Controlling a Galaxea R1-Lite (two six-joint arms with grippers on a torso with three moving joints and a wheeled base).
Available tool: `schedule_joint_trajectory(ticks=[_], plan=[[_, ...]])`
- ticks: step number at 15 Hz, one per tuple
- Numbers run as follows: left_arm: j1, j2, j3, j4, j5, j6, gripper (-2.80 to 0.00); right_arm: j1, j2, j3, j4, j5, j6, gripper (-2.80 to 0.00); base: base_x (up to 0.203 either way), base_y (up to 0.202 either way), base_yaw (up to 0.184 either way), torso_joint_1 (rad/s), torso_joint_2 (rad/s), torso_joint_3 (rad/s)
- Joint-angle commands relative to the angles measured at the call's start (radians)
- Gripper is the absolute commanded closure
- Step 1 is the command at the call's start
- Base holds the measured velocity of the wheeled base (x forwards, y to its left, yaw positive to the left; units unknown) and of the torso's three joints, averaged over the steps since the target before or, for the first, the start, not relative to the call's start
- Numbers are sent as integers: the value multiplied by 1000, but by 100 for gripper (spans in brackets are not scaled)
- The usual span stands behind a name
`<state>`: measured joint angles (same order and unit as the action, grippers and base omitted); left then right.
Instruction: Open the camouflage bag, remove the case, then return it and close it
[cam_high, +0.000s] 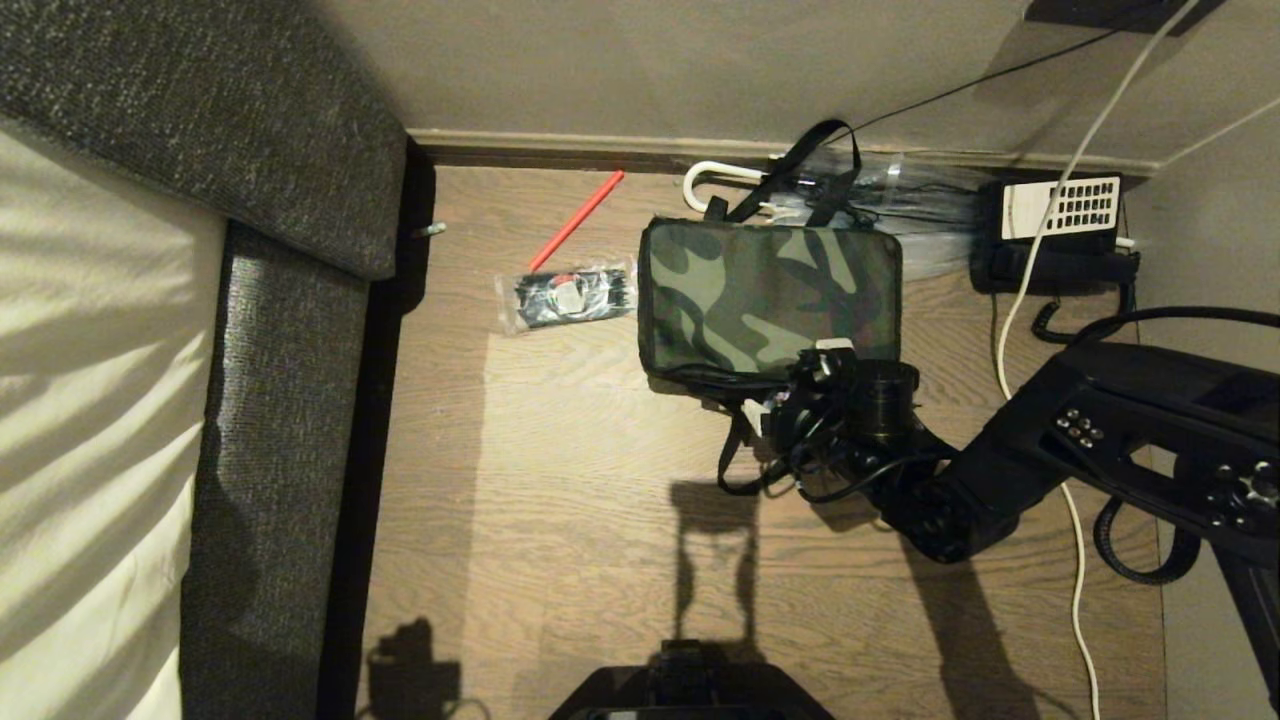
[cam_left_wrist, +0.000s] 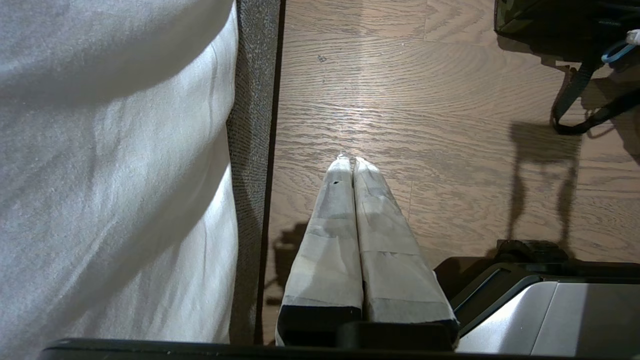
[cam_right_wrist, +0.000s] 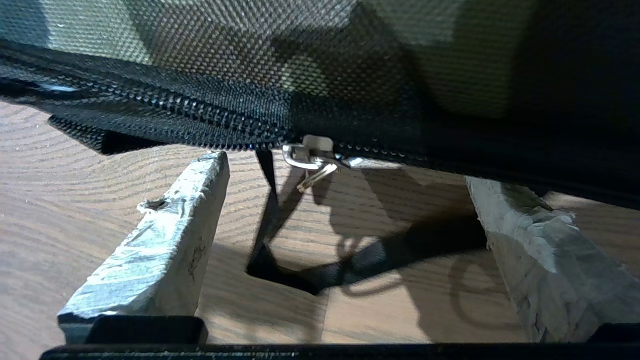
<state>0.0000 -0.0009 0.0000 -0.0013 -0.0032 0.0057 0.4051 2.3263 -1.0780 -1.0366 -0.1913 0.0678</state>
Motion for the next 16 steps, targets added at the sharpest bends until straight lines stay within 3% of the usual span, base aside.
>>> schedule_joint_trajectory(ticks=[1,16], plan=[[0,1,2,0,0,0,0,1,24,-14,-6,0,1,-280,0,0,0,0,0,0],[0,1,2,0,0,0,0,-43,13,-30,-26,-28,15,-280,0,0,0,0,0,0]])
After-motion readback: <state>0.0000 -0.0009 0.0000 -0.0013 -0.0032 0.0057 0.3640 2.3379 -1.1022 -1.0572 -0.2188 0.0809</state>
